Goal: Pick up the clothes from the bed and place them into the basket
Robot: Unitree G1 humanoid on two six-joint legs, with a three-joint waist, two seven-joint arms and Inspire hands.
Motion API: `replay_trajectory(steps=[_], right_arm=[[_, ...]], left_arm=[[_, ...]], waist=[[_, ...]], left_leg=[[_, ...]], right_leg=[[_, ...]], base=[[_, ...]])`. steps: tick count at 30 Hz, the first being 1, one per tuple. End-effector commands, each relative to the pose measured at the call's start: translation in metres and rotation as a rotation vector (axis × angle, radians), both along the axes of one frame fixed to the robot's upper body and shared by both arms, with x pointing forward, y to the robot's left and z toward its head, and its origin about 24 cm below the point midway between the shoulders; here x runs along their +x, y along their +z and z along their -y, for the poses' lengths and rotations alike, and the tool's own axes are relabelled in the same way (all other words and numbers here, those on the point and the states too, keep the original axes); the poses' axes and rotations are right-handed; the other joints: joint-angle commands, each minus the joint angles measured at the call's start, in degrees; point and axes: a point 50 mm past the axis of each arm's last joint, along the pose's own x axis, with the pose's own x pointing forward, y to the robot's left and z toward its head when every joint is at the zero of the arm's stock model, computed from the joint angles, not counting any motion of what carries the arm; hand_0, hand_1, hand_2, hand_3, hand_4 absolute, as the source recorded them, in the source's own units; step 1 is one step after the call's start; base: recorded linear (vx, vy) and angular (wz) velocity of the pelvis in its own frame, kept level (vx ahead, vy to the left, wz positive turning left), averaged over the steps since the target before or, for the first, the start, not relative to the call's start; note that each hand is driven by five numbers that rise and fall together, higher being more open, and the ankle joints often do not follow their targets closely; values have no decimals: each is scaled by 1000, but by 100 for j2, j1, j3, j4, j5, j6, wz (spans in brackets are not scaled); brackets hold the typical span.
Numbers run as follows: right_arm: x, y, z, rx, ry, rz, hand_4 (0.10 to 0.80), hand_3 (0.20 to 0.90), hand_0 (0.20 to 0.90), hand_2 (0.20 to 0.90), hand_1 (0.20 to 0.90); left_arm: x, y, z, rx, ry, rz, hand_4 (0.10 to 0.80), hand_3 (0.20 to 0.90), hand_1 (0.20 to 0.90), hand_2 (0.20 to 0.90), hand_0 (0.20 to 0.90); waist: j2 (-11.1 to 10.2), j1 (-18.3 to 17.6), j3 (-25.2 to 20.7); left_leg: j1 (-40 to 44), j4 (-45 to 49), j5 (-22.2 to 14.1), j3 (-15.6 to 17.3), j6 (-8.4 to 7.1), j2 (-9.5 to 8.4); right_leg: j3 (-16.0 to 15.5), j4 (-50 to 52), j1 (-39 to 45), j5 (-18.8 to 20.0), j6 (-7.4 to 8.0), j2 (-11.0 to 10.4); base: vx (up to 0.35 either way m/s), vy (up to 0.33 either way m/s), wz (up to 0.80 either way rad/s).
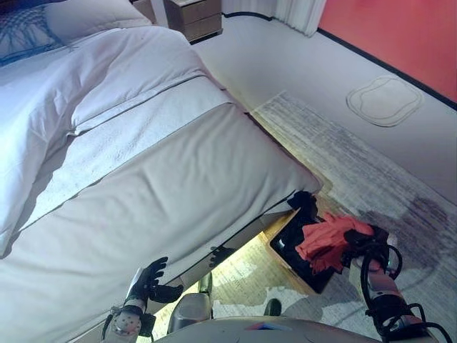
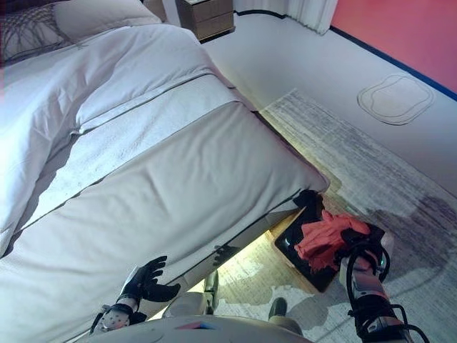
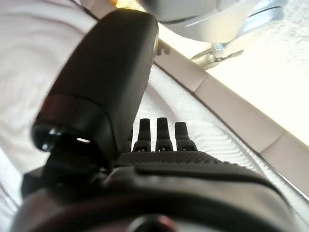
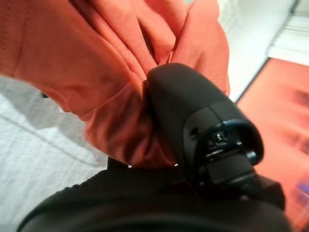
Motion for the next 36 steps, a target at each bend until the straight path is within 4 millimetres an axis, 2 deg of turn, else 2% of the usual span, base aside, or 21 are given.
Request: replay_trajectory(steps=[1,3,5,12,13,14,19,24,25,26,27,28,36], right_arm=[[60,70,23,-141,-36,300,100,200,300,300,300],[68,76,23,-138,-60,303,100,200,300,300,300],[74,83,33,-136,-111,293,100,200,300,300,300],[72,108,65,-191,-243,297,100,200,300,300,300],[72,118,73,-211,-281,322,100,200,300,300,300],[72,122,75,-229,-290,332,100,200,300,300,300],[81,165,88,-324,-356,403,100,200,300,300,300],[78,187,106,-365,-351,347,100,200,300,300,300],[77,193,110,-384,-360,331,125,225,321,321,321],[76,195,111,-390,-365,324,306,406,476,476,476],[75,195,113,-384,-377,300,380,480,540,540,540],[75,195,113,-382,-379,298,800,900,900,900,900],[42,187,137,-411,-554,157,800,900,900,900,900]], left_arm=[[54,26,2,-3,-99,205,800,900,900,900,900],[64,31,4,-10,-106,237,800,900,900,900,900],[71,35,7,-18,-105,271,800,900,900,900,900],[75,41,10,-29,-134,320,800,900,900,900,900],[76,42,10,-30,-138,324,800,900,900,900,900],[76,42,10,-29,-138,325,800,900,900,900,900],[76,45,8,-35,-123,348,800,900,900,900,900],[82,51,11,-73,-114,382,800,900,900,900,900],[83,53,12,-83,-116,392,800,900,900,900,900],[84,54,13,-85,-117,397,800,900,900,900,900],[85,55,13,-91,-118,405,800,900,900,900,900],[85,55,13,-92,-118,406,800,900,900,900,900],[82,54,19,-120,-138,404,800,900,900,900,900]], waist=[[180,282,676],[242,329,864],[344,396,1109],[564,523,1371],[633,521,1415],[649,521,1425],[804,450,1546],[949,392,1603],[983,393,1618],[996,391,1628],[1018,384,1644],[1019,383,1645],[1226,322,1636]], left_leg=[[-400,560,-444,-366,-73,-209],[-606,719,-438,-444,-71,-247],[-799,835,-394,-559,-72,-328],[-1077,943,-403,-696,-54,-448],[-1156,1040,-417,-704,-55,-469],[-1171,1061,-420,-704,-56,-474],[-1336,1212,-431,-670,-22,-552],[-1349,1096,-353,-610,-16,-565],[-1350,1070,-336,-604,-11,-568],[-1353,1058,-330,-601,-11,-567],[-1366,1050,-320,-593,-12,-565],[-1370,1051,-320,-592,-12,-565],[-1256,974,-300,-549,-30,-554]], right_leg=[[-410,756,-200,-235,-184,-75],[-481,884,-330,-249,-220,-101],[-551,1004,-471,-271,-279,-88],[-692,1063,-741,-254,-278,-164],[-723,1141,-830,-262,-286,-199],[-727,1157,-846,-263,-288,-206],[-653,1322,-1090,-274,-255,-264],[-584,1368,-1225,-287,-228,-283],[-576,1375,-1258,-288,-231,-289],[-576,1386,-1278,-292,-232,-294],[-573,1417,-1322,-302,-236,-300],[-571,1425,-1331,-305,-237,-302],[-603,1569,-1377,-396,-264,-365]], base=[[-230,-28,22],[-130,-32,12],[-83,-25,13],[-48,-4,13],[-13,27,9],[-6,29,7],[6,12,4],[-3,6,-1],[-19,19,-6],[-25,6,-3],[0,0,0],[0,0,0],[3,9,-2]])
